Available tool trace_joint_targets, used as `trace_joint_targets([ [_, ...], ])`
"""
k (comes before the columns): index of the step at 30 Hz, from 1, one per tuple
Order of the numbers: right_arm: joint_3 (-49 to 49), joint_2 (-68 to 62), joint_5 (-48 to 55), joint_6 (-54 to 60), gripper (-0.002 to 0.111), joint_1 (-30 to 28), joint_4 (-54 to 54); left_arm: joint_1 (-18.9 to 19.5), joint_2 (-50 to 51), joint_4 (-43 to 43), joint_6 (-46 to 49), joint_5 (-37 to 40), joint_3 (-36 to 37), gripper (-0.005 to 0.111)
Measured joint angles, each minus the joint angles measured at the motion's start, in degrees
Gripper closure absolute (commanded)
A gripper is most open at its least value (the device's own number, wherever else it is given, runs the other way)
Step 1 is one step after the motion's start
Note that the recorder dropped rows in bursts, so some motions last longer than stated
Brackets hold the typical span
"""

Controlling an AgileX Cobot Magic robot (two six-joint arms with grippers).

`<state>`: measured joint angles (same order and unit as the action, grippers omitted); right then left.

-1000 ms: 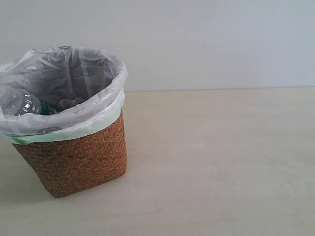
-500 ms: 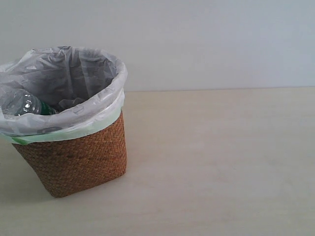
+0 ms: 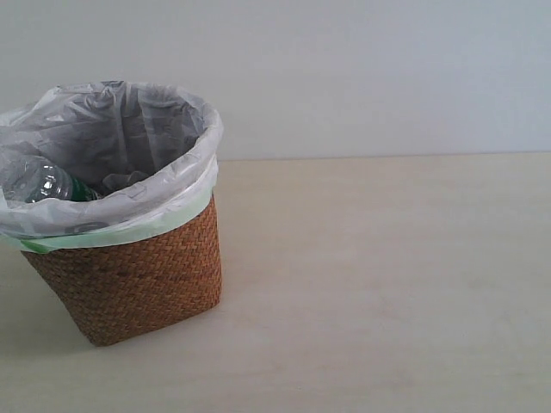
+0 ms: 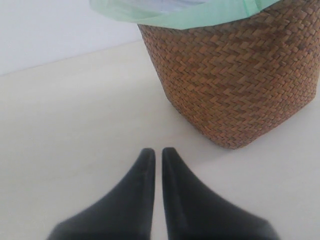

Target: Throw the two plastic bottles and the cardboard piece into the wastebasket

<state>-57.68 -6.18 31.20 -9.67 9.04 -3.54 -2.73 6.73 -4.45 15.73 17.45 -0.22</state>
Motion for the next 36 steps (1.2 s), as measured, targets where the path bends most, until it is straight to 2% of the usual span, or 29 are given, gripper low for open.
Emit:
trace_joint_targets([
  [9,18.92,6.03,-14.23,0.00,0.108,-0.35,0.55,0.00,0.00,0.00,0.00,0.00,0.00,0.103],
  [24,41.15,5.82,-22.33,1.97,0.108,-0.35,-1.23,0.00,0.00,0.00,0.00,0.00,0.00,0.103],
  [36,54.14,5.93,-22.54,4.79,0.108,-0.35,-1.54,0.00,0.00,0.00,0.00,0.00,0.00,0.103],
])
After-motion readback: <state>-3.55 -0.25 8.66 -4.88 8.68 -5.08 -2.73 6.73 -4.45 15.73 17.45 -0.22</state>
